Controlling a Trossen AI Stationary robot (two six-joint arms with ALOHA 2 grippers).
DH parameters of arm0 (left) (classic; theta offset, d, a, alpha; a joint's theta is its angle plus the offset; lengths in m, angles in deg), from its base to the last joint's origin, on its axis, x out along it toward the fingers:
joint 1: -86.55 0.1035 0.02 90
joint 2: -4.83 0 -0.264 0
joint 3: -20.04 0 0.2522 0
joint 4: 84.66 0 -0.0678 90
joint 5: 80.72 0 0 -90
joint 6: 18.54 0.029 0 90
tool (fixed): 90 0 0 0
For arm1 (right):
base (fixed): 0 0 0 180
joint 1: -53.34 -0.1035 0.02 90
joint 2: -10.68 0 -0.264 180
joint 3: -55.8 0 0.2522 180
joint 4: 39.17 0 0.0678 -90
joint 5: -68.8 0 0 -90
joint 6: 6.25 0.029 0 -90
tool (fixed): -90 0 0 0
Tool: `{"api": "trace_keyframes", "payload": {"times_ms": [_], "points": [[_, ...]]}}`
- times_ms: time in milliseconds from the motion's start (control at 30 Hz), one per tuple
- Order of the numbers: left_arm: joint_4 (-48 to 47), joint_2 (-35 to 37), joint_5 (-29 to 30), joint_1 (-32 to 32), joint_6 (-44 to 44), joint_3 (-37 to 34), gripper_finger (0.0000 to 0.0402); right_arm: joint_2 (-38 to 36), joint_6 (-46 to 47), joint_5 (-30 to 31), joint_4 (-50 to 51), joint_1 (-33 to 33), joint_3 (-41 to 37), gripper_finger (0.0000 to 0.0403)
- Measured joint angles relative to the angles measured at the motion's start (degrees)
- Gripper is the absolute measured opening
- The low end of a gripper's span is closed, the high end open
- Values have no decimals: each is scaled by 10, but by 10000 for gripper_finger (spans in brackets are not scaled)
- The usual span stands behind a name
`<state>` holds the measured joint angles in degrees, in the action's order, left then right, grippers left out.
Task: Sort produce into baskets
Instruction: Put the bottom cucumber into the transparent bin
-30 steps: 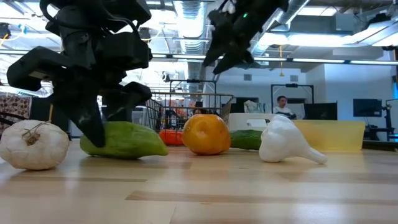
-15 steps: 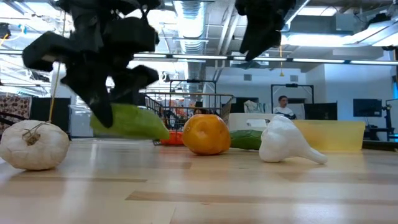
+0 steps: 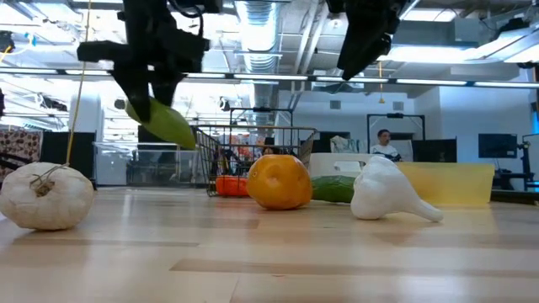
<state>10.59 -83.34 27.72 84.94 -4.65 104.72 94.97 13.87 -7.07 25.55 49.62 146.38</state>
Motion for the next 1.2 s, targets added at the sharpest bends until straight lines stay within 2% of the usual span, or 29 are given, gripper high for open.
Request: {"api": "trace_keyframes", "payload": {"times_ms": [200,400,600,733,967,1200], "points": [[-26,80,17,86,23,0,169,0,11,9,-1,-5,0,265],[-8,142,48,205,45,0,169,3,39,9,0,-7,0,265],[56,153,31,332,52,-24,169,9,61,9,-7,-29,1,265],[111,147,9,390,85,-58,169,14,71,9,-5,-53,1,265],[166,120,-13,432,94,-77,178,14,99,9,-8,-88,1,265],[183,64,-6,435,79,-77,230,21,105,10,-27,-103,1,265]]}}
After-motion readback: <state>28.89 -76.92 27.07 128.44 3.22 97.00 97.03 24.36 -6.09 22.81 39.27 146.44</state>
